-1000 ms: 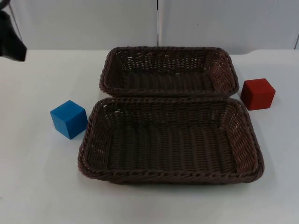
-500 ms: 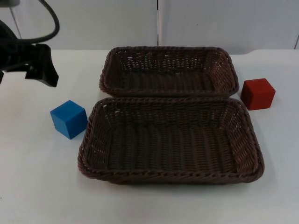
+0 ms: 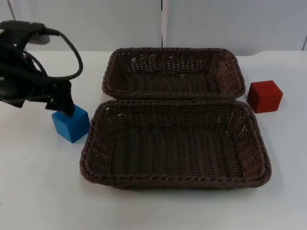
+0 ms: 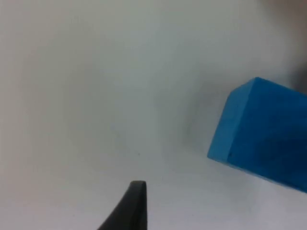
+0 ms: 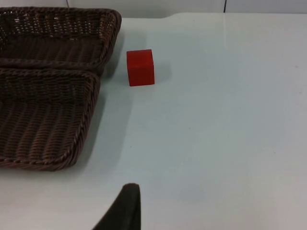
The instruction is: Pick up one cube with the left hand and place it into the upper basket. Pick up one cube with the right hand and place it into the lower basket.
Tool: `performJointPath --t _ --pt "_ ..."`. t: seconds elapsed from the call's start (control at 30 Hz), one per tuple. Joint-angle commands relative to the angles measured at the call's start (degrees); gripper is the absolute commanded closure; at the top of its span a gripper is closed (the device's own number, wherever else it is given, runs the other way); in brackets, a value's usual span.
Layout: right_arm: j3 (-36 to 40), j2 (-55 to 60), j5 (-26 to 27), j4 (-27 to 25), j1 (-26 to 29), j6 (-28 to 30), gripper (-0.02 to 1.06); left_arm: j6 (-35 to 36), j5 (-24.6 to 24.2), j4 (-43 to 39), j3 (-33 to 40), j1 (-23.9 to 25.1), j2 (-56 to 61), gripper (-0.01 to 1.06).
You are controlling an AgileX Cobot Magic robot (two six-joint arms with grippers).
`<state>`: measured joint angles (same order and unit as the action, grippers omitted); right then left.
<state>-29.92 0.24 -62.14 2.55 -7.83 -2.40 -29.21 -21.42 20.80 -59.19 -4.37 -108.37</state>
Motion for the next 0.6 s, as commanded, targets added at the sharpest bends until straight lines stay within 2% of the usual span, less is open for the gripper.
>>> performJointPath --t 0.0,0.33,0.57 --pt "0.38 -0.24 0.39 0.31 0.37 0.48 -0.01 -0.97 0.71 0.33 -0.6 -0.24 -0.84 0.0" --pt "0.38 -0.24 0.39 0.31 0.37 0.48 -0.01 -8.54 0.84 1.08 -2.77 -0.46 -5.81 0.0" --pt "0.38 -0.24 0.39 0.31 0.37 0.48 -0.01 -10.97 1.12 1.16 -5.1 -0.6 -9.12 0.0"
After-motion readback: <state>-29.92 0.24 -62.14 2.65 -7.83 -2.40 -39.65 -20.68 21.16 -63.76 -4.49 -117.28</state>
